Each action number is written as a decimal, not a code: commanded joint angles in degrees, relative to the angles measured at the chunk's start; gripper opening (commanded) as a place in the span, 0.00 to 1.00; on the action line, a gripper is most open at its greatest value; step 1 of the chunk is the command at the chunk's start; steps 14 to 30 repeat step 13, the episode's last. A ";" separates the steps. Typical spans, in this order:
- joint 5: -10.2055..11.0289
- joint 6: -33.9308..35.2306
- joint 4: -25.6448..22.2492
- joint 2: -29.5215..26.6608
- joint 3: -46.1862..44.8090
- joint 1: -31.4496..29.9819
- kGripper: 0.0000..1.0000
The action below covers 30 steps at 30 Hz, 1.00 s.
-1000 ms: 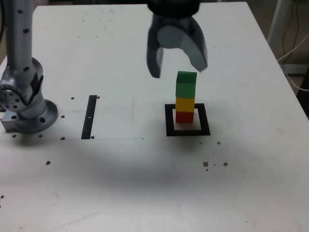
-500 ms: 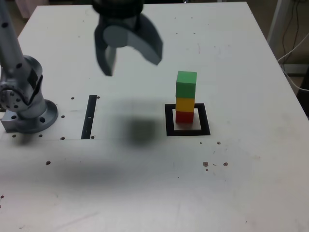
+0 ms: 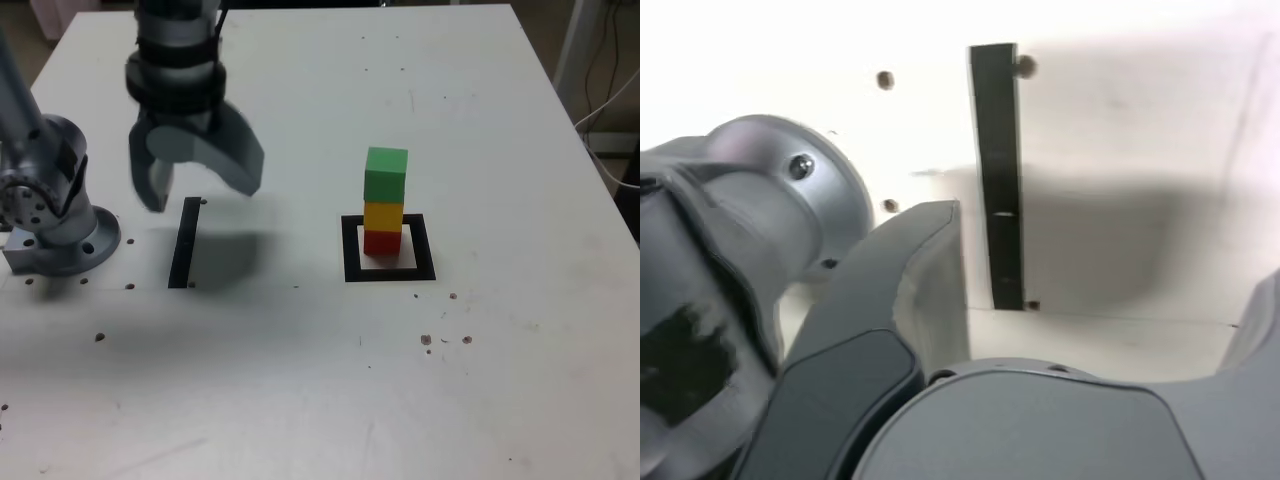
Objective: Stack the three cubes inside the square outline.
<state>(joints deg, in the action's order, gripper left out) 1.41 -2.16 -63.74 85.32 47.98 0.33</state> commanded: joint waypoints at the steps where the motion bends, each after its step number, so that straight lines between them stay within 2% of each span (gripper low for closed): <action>1: -0.15 0.20 1.35 -0.59 -2.33 0.12 1.00; 11: -0.85 0.37 6.35 -0.45 -8.17 0.17 1.00; 30: -0.94 0.39 6.60 -0.43 -8.23 0.17 1.00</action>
